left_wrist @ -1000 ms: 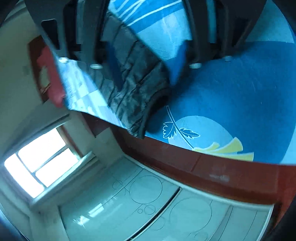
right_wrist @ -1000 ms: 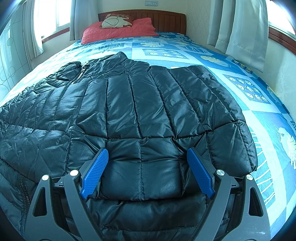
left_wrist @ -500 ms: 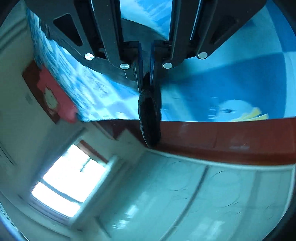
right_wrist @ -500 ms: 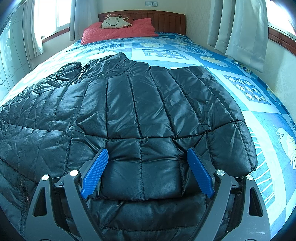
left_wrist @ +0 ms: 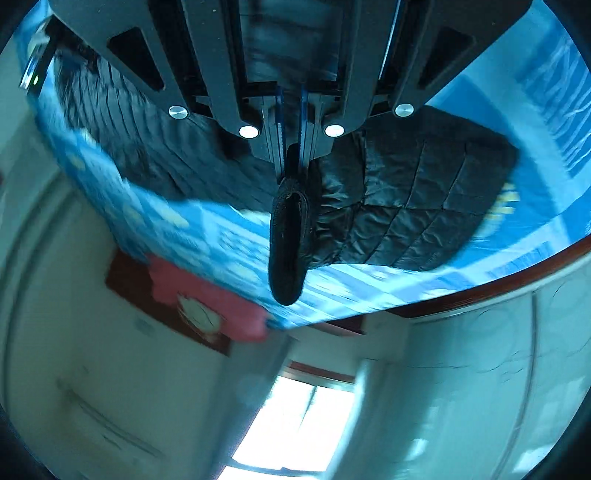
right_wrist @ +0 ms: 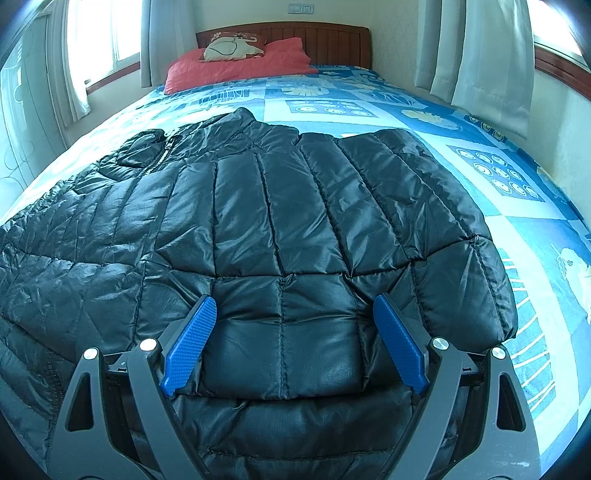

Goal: Fold large clothes
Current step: 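Lay the held sleeve across the jacket body and open the left gripper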

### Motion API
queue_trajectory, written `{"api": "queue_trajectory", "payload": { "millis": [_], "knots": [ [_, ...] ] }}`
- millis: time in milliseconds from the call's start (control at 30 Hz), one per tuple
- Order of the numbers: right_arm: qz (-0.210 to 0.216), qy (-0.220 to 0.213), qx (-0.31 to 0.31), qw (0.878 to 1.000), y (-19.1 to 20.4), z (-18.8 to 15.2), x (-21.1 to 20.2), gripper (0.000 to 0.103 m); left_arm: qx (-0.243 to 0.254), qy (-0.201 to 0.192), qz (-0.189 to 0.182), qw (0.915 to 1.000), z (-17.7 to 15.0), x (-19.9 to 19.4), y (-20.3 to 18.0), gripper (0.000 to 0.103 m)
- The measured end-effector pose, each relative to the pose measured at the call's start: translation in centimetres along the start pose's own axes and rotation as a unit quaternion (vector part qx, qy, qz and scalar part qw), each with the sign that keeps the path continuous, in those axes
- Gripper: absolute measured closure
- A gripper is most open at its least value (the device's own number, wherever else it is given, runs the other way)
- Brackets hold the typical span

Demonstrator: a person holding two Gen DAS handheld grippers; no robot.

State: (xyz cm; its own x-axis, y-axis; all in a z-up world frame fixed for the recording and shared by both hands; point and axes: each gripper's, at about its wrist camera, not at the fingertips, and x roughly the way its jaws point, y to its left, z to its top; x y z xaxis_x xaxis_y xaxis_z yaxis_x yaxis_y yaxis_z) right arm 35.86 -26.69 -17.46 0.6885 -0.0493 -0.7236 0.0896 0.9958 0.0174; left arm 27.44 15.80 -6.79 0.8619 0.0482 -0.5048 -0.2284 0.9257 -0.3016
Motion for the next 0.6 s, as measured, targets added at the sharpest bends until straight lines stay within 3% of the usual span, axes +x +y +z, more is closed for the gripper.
{"api": "queue_trajectory", "payload": {
  "millis": [233,600],
  "knots": [
    [0.004,-0.002,0.003,1.0,0.0,-0.1,0.0,0.016,0.095,0.047,-0.018,0.9942,-4.2,2.9,-9.4,0.097],
    [0.005,-0.004,0.005,1.0,-0.1,-0.1,0.0,0.016,0.187,0.102,-0.033,0.9764,-9.4,5.4,-18.0,0.097]
  ]
}}
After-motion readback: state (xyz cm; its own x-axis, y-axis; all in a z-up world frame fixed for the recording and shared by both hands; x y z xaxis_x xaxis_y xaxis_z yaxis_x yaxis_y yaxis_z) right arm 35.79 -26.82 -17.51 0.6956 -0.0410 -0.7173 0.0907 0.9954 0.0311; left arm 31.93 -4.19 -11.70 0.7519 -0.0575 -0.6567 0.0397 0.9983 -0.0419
